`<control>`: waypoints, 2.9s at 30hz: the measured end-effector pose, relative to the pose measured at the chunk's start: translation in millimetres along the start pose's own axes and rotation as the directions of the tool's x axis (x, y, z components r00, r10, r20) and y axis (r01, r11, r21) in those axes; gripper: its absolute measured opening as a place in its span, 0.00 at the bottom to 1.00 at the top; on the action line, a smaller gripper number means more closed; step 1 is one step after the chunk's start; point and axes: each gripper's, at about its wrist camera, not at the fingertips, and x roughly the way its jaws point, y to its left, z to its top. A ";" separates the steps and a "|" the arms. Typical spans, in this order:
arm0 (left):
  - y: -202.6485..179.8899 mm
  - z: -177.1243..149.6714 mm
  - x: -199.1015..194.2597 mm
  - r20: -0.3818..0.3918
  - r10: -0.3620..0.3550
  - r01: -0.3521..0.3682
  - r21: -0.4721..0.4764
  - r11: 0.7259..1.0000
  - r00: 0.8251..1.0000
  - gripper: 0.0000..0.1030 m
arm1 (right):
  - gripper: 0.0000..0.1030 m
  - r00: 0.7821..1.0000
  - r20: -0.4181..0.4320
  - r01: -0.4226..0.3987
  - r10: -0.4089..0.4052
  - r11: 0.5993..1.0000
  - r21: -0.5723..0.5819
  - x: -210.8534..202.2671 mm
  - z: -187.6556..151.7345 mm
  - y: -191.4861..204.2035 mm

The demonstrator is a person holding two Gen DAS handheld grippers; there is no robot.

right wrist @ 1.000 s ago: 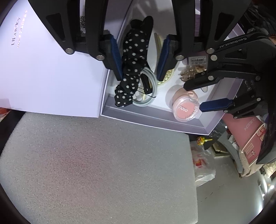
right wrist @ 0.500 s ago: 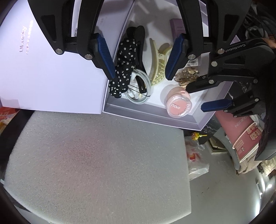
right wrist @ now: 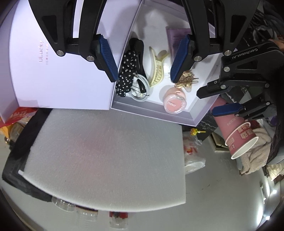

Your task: Organize rigid objects

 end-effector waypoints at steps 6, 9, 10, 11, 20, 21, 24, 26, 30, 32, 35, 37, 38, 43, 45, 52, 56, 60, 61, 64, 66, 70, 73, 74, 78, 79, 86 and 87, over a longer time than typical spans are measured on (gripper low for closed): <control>-4.7 0.2 -26.2 0.036 0.023 -0.023 0.016 1.000 0.999 0.46 | 0.64 0.999 0.047 0.011 -0.011 1.000 -0.003 -29.1 -0.9 4.5; -5.0 -2.1 -36.9 0.049 0.039 -0.039 0.010 0.999 0.998 0.63 | 0.71 0.998 0.066 0.023 -0.023 1.000 -0.001 -43.3 -3.1 6.7; -5.2 -3.4 -40.8 0.058 0.038 -0.038 0.005 0.999 0.998 0.74 | 0.72 0.997 0.072 0.027 -0.027 1.000 0.001 -48.9 -4.5 7.4; -5.3 -4.6 -45.2 0.067 0.038 -0.038 0.001 0.999 0.997 0.80 | 0.72 0.997 0.075 0.029 -0.029 1.000 0.002 -50.7 -5.2 8.0; -6.0 -18.8 -74.6 0.092 0.061 -0.060 -0.016 0.998 0.994 0.81 | 0.82 0.991 0.123 0.058 -0.059 0.998 0.007 -85.2 -18.2 15.6; -6.4 -20.8 -78.9 0.098 0.062 -0.061 -0.018 0.998 0.993 0.81 | 0.82 0.990 0.127 0.059 -0.060 0.998 0.007 -88.8 -19.6 16.8; -7.2 -26.2 -90.7 0.113 0.066 -0.064 -0.026 0.998 0.991 0.81 | 0.86 0.988 0.141 0.069 -0.070 0.998 0.005 -100.9 -24.9 21.2; -7.9 -29.4 -97.7 0.120 0.068 -0.065 -0.032 0.997 0.990 0.88 | 0.87 0.985 0.154 0.079 -0.079 0.997 0.007 -108.9 -28.9 23.0; -10.6 -37.2 -115.9 0.159 0.083 -0.078 -0.038 0.996 0.984 0.97 | 0.90 0.982 0.168 0.088 -0.090 0.996 0.019 -122.0 -36.9 25.6; -13.6 -41.2 -122.6 0.168 0.096 -0.091 -0.036 0.995 0.981 0.97 | 0.97 0.978 0.183 0.099 -0.101 0.995 0.020 -129.0 -41.6 28.1; -17.6 -47.9 -131.5 0.174 0.103 -0.098 -0.035 0.995 0.979 0.97 | 1.00 0.969 0.208 0.130 -0.134 0.991 0.030 -140.5 -50.1 32.3; -20.1 -53.4 -136.8 0.176 0.107 -0.102 -0.037 0.994 0.979 0.97 | 1.00 0.963 0.227 0.139 -0.142 0.990 0.030 -149.2 -56.6 36.0; -21.1 -56.4 -139.6 0.177 0.109 -0.104 -0.041 0.994 0.978 0.97 | 1.00 0.961 0.236 0.144 -0.148 0.989 0.032 -153.1 -59.7 37.4; -27.2 -69.3 -151.6 0.186 0.108 -0.101 -0.047 0.994 0.977 0.97 | 1.00 0.949 0.265 0.166 -0.172 0.985 0.047 -168.4 -73.5 45.5; -30.1 -73.2 -155.1 0.189 0.112 -0.105 -0.046 0.993 0.976 0.97 | 1.00 0.948 0.270 0.162 -0.171 0.985 0.056 -171.3 -77.9 47.0; -33.9 -88.1 -160.9 0.181 0.113 -0.102 -0.068 0.992 0.977 0.97 | 1.00 0.950 0.257 0.157 -0.179 0.982 0.101 -177.0 -97.6 49.3; -35.4 -95.1 -160.7 0.168 0.126 -0.114 -0.077 0.991 0.978 0.97 | 1.00 0.951 0.253 0.148 -0.175 0.982 0.121 -177.2 -107.0 50.6; -34.5 -102.4 -161.9 0.164 0.135 -0.121 -0.093 0.988 0.977 0.97 | 1.00 0.954 0.244 0.141 -0.172 0.980 0.139 -175.2 -114.7 50.6; -33.7 -103.6 -161.6 0.162 0.134 -0.119 -0.099 0.988 0.978 0.97 | 1.00 0.955 0.241 0.144 -0.175 0.980 0.141 -174.6 -116.7 51.5; -33.5 -107.9 -159.9 0.153 0.125 -0.108 -0.110 0.988 0.980 0.97 | 1.00 0.956 0.231 0.148 -0.180 0.978 0.147 -171.6 -121.5 52.9; -34.5 -110.1 -157.1 0.144 0.127 -0.112 -0.110 0.988 0.981 0.97 | 1.00 0.959 0.216 0.150 -0.182 0.976 0.156 -168.9 -124.0 52.8; -35.6 -113.6 -150.5 0.121 0.123 -0.109 -0.114 0.987 0.985 0.97 | 1.00 0.964 0.195 0.152 -0.181 0.976 0.157 -163.9 -129.6 54.8; -34.5 -116.2 -146.3 0.103 0.119 -0.106 -0.124 0.987 0.988 0.97 | 1.00 0.967 0.183 0.148 -0.178 0.975 0.166 -161.1 -131.0 54.4; -33.9 -117.2 -145.3 0.099 0.121 -0.108 -0.130 0.986 0.988 0.97 | 1.00 0.968 0.181 0.146 -0.176 0.975 0.167 -160.7 -131.3 53.9; -31.1 -119.3 -142.8 0.088 0.125 -0.112 -0.143 0.983 0.988 0.97 | 1.00 0.968 0.177 0.151 -0.180 0.975 0.165 -159.8 -131.1 54.7; -30.8 -119.6 -142.6 0.085 0.128 -0.115 -0.144 0.983 0.988 0.97 | 1.00 0.968 0.177 0.151 -0.180 0.975 0.164 -159.7 -130.9 55.0; -28.8 -120.9 -140.3 0.071 0.134 -0.123 -0.144 0.982 0.988 0.97 | 1.00 0.969 0.172 0.148 -0.175 0.976 0.157 -157.5 -129.5 55.7; -28.6 -121.0 -139.9 0.070 0.131 -0.120 -0.145 0.982 0.989 0.97 | 1.00 0.970 0.171 0.148 -0.174 0.976 0.157 -157.1 -129.5 55.9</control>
